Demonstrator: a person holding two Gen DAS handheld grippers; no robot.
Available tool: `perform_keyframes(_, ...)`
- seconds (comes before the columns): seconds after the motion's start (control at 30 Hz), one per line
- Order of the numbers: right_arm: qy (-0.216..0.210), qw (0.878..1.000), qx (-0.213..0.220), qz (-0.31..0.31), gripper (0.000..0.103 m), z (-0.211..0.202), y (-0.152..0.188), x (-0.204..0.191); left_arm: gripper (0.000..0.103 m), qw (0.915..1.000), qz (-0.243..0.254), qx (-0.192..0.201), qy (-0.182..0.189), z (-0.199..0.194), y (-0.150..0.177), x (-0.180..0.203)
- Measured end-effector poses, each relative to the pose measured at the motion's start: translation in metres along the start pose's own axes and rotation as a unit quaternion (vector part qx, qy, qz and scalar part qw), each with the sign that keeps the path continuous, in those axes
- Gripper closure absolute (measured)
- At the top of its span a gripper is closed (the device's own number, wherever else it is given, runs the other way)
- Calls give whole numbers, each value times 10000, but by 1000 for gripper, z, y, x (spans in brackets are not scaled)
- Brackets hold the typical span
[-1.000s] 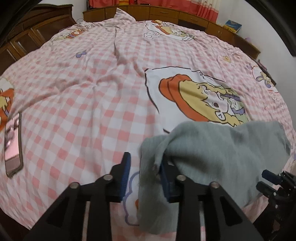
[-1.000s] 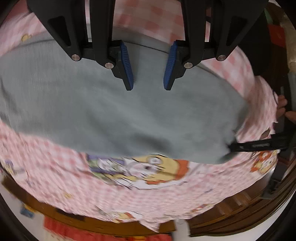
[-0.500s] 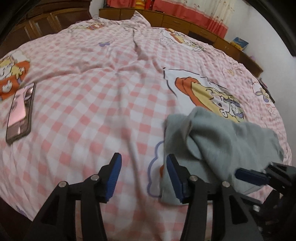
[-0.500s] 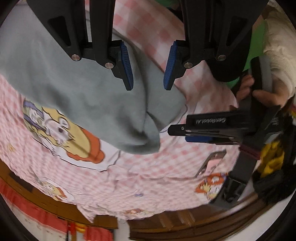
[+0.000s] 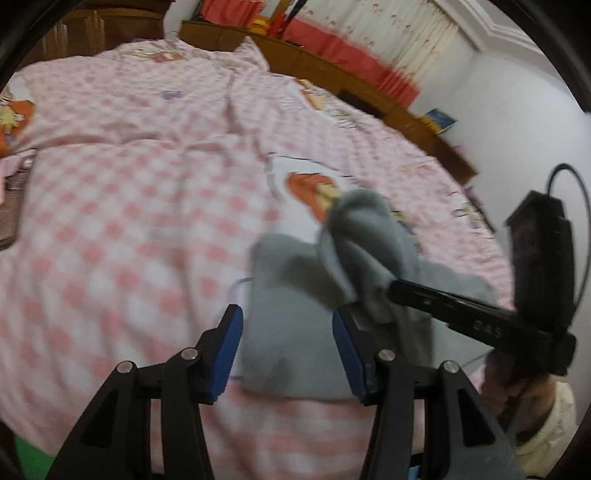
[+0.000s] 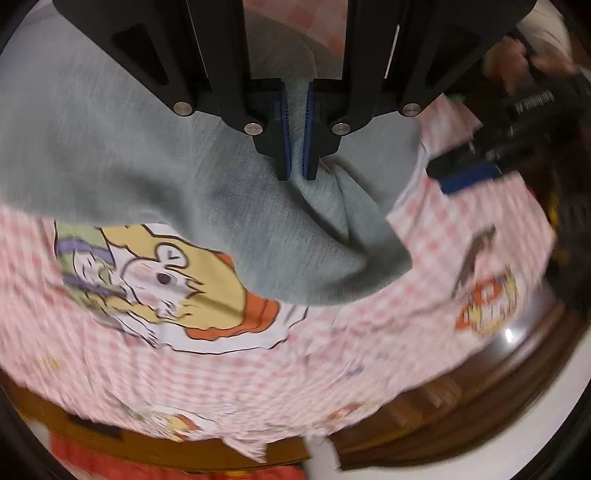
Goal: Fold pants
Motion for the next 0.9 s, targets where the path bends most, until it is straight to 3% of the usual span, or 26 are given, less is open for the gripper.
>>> perform_keyframes(0.13, -230, 9990, 10, 375, 96, -4, -9, 13, 51, 9996, 57, 86, 261, 19, -12, 16)
perform_keyframes(0.43, -377, 9986, 18, 378, 96, -7, -6, 22, 52, 9982, -44, 101, 593, 65, -34, 33)
perform_keyframes(0.67, -388, 9977, 91, 545, 95, -8, -9, 41, 68, 9962, -119, -101, 855, 92, -34, 43)
perform_keyframes(0.7, -419, 9974, 99, 585, 95, -9, -9, 44, 73, 9961, -81, -147, 863, 95, -34, 46)
perform_keyframes(0.73, -460, 9969, 102, 636, 95, -9, -9, 47, 88, 9959, -42, -191, 885, 96, -32, 48)
perform_keyframes(0.77, -483, 9965, 104, 681, 95, -10, -9, 49, 92, 9959, -3, -238, 875, 96, -32, 50)
perform_keyframes(0.9, -555, 9955, 115, 757, 93, -14, -8, 54, 94, 9984, 193, -127, 522, 74, -35, 53)
Point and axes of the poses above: each gripper's, at about its wrist camera, not at the fingertips, and z roughly the way its jaws point, x to its right, y to its underside, the point moved 4 cm from there along z, roughly the way its jaws point, and after that the axes turned 14 degrees about z, right-handed, at the moved point
